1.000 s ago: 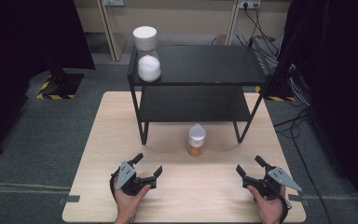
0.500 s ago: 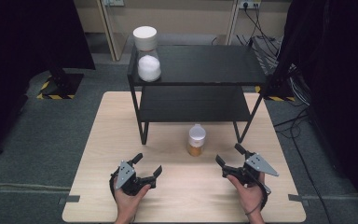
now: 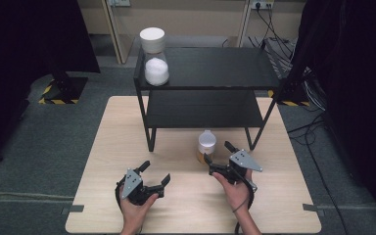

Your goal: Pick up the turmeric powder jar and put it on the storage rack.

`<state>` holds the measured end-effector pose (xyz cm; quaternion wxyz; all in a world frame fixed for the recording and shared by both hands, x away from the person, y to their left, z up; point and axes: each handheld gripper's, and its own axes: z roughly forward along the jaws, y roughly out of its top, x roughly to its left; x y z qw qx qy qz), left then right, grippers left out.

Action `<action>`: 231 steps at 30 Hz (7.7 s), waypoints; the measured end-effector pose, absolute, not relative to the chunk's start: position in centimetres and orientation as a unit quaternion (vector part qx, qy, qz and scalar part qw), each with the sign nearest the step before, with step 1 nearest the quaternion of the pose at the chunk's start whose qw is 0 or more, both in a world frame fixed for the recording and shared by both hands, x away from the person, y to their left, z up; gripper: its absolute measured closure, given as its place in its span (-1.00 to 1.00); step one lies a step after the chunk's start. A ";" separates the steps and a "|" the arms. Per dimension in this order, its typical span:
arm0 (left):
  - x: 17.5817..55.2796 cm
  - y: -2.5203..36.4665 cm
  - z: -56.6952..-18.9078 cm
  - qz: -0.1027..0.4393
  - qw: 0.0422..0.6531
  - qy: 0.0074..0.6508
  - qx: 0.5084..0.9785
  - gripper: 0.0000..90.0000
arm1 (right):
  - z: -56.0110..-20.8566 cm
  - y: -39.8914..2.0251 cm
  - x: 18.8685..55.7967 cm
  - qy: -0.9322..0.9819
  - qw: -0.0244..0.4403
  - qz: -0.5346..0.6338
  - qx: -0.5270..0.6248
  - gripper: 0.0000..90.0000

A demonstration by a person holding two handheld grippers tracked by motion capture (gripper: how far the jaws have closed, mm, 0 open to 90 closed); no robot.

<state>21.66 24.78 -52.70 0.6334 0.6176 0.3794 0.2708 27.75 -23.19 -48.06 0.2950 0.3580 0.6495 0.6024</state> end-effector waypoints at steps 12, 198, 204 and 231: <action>21.7 24.8 -52.7 0.271 0.634 0.379 0.618 -0.91 | -48.0 -19.4 28.3 0.647 0.317 0.577 0.384 -0.84; 21.7 25.0 -52.7 0.272 0.633 0.380 0.617 -0.90 | -25.5 -25.3 28.0 0.567 0.400 0.661 0.284 -0.32; 21.7 25.0 -52.7 0.271 0.634 0.380 0.617 -0.90 | -24.7 -25.2 28.5 0.565 0.404 0.661 0.285 -0.32; 21.8 25.1 -52.8 0.269 0.635 0.379 0.616 -0.90 | -21.6 -24.0 31.9 0.568 0.410 0.645 0.306 -0.32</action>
